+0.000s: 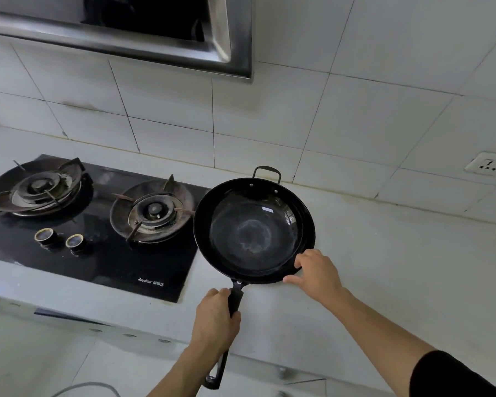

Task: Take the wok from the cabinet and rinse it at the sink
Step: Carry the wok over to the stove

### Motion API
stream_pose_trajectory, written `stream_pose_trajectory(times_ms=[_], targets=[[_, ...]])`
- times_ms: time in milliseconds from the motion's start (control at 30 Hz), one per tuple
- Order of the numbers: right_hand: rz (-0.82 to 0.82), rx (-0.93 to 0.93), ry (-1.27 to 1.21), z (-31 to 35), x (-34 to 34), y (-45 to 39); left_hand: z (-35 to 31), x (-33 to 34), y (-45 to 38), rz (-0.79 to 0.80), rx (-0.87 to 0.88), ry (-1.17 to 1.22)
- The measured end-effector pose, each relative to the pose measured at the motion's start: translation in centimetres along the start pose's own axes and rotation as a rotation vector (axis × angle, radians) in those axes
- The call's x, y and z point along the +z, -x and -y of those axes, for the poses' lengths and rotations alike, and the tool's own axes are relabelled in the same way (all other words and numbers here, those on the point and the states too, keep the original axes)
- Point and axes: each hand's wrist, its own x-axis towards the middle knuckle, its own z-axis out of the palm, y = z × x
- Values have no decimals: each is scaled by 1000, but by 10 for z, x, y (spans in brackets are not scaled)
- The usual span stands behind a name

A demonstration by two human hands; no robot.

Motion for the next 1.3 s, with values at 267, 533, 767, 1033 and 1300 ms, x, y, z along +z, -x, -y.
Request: stream_pose_trajectory(times_ms=[267,533,767,1033,1300], targets=[[-19,-18,-24,-6,2,1,-4,4,10,2,-24,4],[-23,16,-56,-4,0,5,-5,2,12,27,-16,9],[7,61,-36,-1,-6,8,-9,3,18,59,3,25],[48,62,-140,9,-14,13,-7,-12,24,49,69,-124],[-71,-28,-195,42,-62,24,-7,-76,-13,-140,177,-205]])
